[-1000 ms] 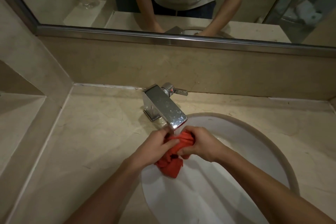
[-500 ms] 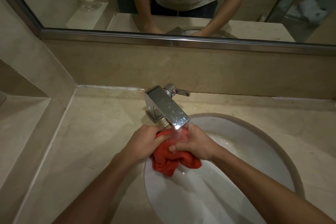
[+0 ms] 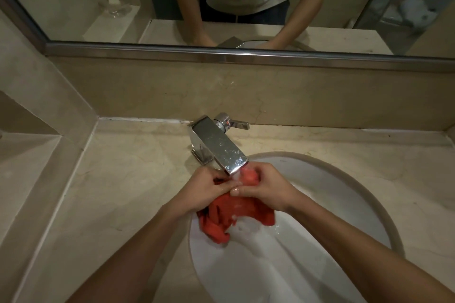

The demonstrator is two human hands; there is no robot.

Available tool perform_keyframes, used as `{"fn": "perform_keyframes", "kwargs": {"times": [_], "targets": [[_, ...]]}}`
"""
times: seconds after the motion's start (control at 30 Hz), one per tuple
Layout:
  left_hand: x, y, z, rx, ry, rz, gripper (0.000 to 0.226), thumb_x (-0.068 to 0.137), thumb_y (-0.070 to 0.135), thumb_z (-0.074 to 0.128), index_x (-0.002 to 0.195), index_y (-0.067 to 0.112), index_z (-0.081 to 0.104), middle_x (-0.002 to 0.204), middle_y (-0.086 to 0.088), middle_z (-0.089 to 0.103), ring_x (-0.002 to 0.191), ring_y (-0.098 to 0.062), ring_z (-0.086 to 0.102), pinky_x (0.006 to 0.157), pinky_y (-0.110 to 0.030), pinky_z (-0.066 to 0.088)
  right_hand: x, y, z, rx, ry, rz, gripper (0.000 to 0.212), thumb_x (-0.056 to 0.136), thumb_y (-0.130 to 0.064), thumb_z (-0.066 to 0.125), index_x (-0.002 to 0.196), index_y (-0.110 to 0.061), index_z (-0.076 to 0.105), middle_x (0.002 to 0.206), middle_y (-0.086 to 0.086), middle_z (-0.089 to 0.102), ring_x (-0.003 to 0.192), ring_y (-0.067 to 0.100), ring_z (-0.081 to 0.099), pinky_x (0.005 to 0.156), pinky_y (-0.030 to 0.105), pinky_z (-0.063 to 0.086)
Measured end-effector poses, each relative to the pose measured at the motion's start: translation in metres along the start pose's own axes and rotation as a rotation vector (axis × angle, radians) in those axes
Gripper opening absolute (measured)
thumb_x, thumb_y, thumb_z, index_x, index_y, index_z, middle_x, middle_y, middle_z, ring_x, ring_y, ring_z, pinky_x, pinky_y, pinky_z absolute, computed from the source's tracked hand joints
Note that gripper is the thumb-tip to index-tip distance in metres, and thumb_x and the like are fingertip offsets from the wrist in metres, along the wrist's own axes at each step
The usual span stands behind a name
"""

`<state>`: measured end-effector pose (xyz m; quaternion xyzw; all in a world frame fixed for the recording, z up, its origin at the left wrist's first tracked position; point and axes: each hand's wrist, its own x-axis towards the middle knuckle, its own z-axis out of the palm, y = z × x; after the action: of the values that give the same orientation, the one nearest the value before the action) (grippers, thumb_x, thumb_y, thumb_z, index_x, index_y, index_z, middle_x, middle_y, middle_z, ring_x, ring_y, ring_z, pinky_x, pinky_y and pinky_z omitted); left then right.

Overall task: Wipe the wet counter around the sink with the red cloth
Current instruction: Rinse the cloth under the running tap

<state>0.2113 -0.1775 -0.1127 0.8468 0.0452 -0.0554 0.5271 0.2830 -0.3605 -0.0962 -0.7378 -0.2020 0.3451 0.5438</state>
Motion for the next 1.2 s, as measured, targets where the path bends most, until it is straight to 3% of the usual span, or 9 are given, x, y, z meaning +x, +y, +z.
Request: {"fn": "perform_keyframes", "kwargs": {"times": [0.07, 0.17, 0.23, 0.4, 0.53, 0.7, 0.8, 1.03, 1.2], "targets": [[0.003, 0.001, -0.002, -0.086, -0.032, -0.036, 0.011, 0.074, 0.043, 0.082, 0.074, 0.034, 0.076, 0.075, 0.016, 0.071, 0.075, 0.002, 0.064, 0.071, -0.024, 0.050, -0.003, -0.001, -0.011, -0.029, 0.054, -0.023, 0.034, 0.077, -0.021, 0.087, 0.083, 0.002, 0.062, 0.072, 0.009, 0.065, 0.065, 0.016, 0.057, 0.063, 0.034, 0.049], [0.006, 0.000, 0.000, -0.054, -0.045, 0.012, 0.047, 0.067, 0.052, 0.084, 0.101, 0.022, 0.074, 0.095, 0.005, 0.073, 0.094, -0.012, 0.068, 0.086, -0.032, 0.054, -0.010, 0.000, -0.026, -0.026, 0.098, -0.010, 0.038, 0.084, -0.018, 0.080, 0.068, -0.007, 0.048, 0.054, -0.007, 0.047, 0.048, 0.006, 0.043, 0.048, 0.022, 0.035], [0.006, 0.002, 0.003, -0.010, -0.069, 0.002, 0.029, 0.067, 0.042, 0.087, 0.088, 0.029, 0.071, 0.084, 0.006, 0.070, 0.083, -0.014, 0.067, 0.076, -0.028, 0.053, -0.015, 0.003, -0.035, 0.008, 0.126, 0.007, 0.037, 0.086, -0.013, 0.077, 0.069, -0.008, 0.044, 0.049, -0.009, 0.050, 0.045, 0.007, 0.052, 0.044, 0.020, 0.041], [0.006, -0.001, 0.009, 0.029, -0.096, 0.033, 0.022, 0.077, 0.037, 0.080, 0.080, 0.021, 0.065, 0.076, 0.007, 0.066, 0.073, -0.009, 0.064, 0.069, -0.023, 0.049, -0.030, 0.005, -0.058, -0.023, 0.202, -0.032, 0.044, 0.082, -0.023, 0.079, 0.072, 0.006, 0.047, 0.051, -0.004, 0.057, 0.048, 0.013, 0.059, 0.047, 0.023, 0.045], [0.007, 0.006, 0.005, 0.116, -0.098, 0.068, 0.028, 0.083, 0.043, 0.074, 0.095, 0.019, 0.067, 0.090, 0.011, 0.067, 0.088, -0.002, 0.064, 0.083, -0.025, 0.050, -0.040, 0.016, -0.071, -0.007, 0.296, -0.033, 0.048, 0.081, -0.028, 0.080, 0.072, 0.007, 0.049, 0.058, 0.025, 0.062, 0.052, 0.041, 0.064, 0.051, 0.046, 0.050], [0.006, 0.008, 0.001, 0.235, -0.134, 0.095, 0.019, 0.080, 0.039, 0.079, 0.076, 0.025, 0.067, 0.071, 0.015, 0.058, 0.070, 0.000, 0.056, 0.068, -0.018, 0.042, -0.046, 0.023, -0.078, -0.099, 0.423, -0.054, 0.042, 0.081, -0.026, 0.079, 0.069, 0.004, 0.053, 0.061, 0.001, 0.049, 0.055, 0.009, 0.046, 0.052, 0.021, 0.038], [0.001, -0.001, 0.008, 0.404, -0.152, 0.086, 0.037, 0.083, 0.050, 0.072, 0.075, 0.014, 0.064, 0.065, 0.015, 0.051, 0.059, 0.000, 0.048, 0.060, -0.018, 0.035, -0.046, 0.023, -0.077, -0.142, 0.431, -0.055, 0.044, 0.083, -0.028, 0.080, 0.071, 0.005, 0.053, 0.062, 0.001, 0.045, 0.056, 0.008, 0.043, 0.052, 0.021, 0.035], [-0.007, -0.010, -0.004, 0.450, -0.164, 0.073, 0.031, 0.082, 0.042, 0.069, 0.096, 0.014, 0.070, 0.081, 0.003, 0.067, 0.072, -0.011, 0.060, 0.069, -0.029, 0.048, -0.055, 0.018, -0.097, -0.158, 0.560, -0.049, 0.047, 0.081, -0.026, 0.082, 0.058, -0.010, 0.045, 0.054, -0.008, 0.036, 0.052, 0.010, 0.035, 0.046, 0.020, 0.030], [-0.011, -0.005, 0.012, 0.325, -0.107, 0.051, 0.015, 0.097, 0.032, 0.056, 0.097, 0.019, 0.064, 0.087, 0.009, 0.065, 0.078, -0.006, 0.063, 0.071, -0.018, 0.044, -0.059, 0.015, -0.093, -0.146, 0.554, -0.052, 0.046, 0.083, -0.023, 0.081, 0.059, -0.014, 0.042, 0.053, -0.012, 0.033, 0.050, 0.009, 0.032, 0.045, 0.020, 0.028]]}}
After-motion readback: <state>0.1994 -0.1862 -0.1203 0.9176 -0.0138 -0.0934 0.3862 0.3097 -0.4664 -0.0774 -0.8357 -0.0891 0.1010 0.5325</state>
